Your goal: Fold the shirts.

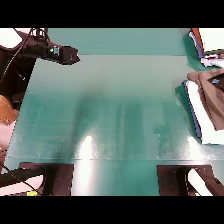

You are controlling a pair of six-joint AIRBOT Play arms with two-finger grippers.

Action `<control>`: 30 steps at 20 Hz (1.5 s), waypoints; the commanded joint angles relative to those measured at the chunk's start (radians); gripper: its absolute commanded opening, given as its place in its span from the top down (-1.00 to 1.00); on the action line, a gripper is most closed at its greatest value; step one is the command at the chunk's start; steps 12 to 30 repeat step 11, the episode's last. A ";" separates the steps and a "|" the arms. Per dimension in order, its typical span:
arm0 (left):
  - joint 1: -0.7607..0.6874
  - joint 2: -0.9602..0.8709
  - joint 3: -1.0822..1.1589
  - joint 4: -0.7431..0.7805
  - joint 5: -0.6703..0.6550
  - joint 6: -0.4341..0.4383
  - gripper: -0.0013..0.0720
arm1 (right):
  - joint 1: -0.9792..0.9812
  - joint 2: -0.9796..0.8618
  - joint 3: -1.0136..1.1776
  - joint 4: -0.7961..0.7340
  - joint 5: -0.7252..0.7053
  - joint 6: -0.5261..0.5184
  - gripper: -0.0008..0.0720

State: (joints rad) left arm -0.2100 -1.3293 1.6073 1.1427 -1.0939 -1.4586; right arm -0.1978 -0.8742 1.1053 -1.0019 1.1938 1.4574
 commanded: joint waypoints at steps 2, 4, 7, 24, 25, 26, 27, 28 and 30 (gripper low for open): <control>0.000 0.000 0.000 0.000 0.041 0.000 0.88 | 0.227 -0.057 0.011 0.005 -0.024 -0.027 0.87; 0.000 0.000 0.000 0.000 0.060 0.000 0.88 | 0.269 -0.081 0.011 0.006 -0.024 -0.027 0.94; 0.000 0.000 0.000 0.000 0.067 0.000 0.88 | 0.290 -0.094 0.011 0.006 -0.025 -0.027 0.94; 0.000 0.000 0.000 0.000 0.066 0.000 0.88 | 0.282 -0.093 0.011 0.006 -0.024 -0.027 0.94; 0.000 0.000 0.000 0.000 0.066 0.000 0.88 | 0.282 -0.093 0.011 0.006 -0.024 -0.027 0.94; 0.000 0.000 0.000 0.000 0.066 0.000 0.88 | 0.282 -0.093 0.011 0.006 -0.024 -0.027 0.94; 0.000 0.000 0.000 0.000 0.066 0.000 0.88 | 0.282 -0.093 0.011 0.006 -0.024 -0.027 0.94; 0.000 0.000 0.000 0.000 0.066 0.000 0.88 | 0.282 -0.093 0.011 0.006 -0.024 -0.027 0.94; 0.000 0.000 0.000 0.000 0.066 0.000 0.88 | 0.282 -0.093 0.011 0.006 -0.024 -0.027 0.94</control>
